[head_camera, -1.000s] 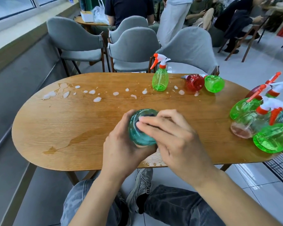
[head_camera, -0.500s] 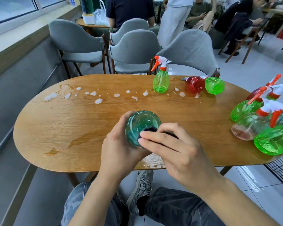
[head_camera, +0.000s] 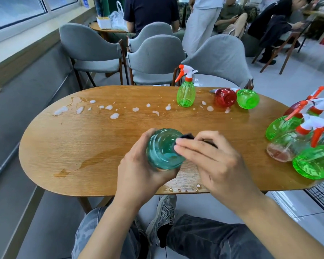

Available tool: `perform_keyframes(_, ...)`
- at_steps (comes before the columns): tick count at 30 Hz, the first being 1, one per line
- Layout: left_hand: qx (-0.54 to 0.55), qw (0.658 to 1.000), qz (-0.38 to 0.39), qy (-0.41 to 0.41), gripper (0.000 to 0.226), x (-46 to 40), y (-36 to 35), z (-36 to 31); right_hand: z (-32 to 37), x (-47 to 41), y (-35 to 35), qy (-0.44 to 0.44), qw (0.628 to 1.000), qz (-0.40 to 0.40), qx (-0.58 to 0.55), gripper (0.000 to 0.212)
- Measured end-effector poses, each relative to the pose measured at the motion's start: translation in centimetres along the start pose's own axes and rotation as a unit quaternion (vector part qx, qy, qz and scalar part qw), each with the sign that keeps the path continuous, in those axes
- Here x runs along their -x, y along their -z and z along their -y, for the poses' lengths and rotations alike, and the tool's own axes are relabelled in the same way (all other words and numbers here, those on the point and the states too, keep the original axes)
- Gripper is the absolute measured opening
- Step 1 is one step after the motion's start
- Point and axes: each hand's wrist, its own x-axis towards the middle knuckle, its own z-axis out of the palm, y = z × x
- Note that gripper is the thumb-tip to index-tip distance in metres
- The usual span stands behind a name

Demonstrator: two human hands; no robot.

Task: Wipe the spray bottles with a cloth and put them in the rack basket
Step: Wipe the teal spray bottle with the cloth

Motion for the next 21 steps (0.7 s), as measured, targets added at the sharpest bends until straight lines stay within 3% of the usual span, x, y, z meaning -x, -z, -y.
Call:
perform_keyframes(3,-0.002,1.0,0.006,-0.006,0.091,-0.2,-0.6,-0.7,0.5,-0.9,-0.6,-0.021,0.999,-0.028,-0.007,0.04)
perform_keyframes(8,-0.001,1.0,-0.002,-0.01,0.091,-0.4,0.0,-0.3,1.4,-0.6,-1.1,0.008,0.999,-0.003,-0.033,0.044)
perform_keyframes(11,0.005,1.0,-0.012,-0.008,0.088,-0.2,0.1,0.4,0.6,-0.4,-1.0,-0.101,0.993,-0.047,-0.042,0.042)
perform_keyframes(14,0.045,0.999,-0.028,0.007,0.087,-0.1,-0.1,0.4,0.1,-1.2,-1.0,-0.27,0.945,-0.088,-0.16,0.036)
perform_keyframes(16,0.055,0.998,-0.026,0.008,0.089,-0.2,-0.3,0.5,0.1,-1.7,-1.4,-0.342,0.903,-0.056,-0.253,0.038)
perform_keyframes(21,0.125,0.991,0.041,0.029,0.103,-0.2,-1.1,0.7,0.2,-1.4,-1.8,-0.394,0.856,-0.035,-0.333,0.034)
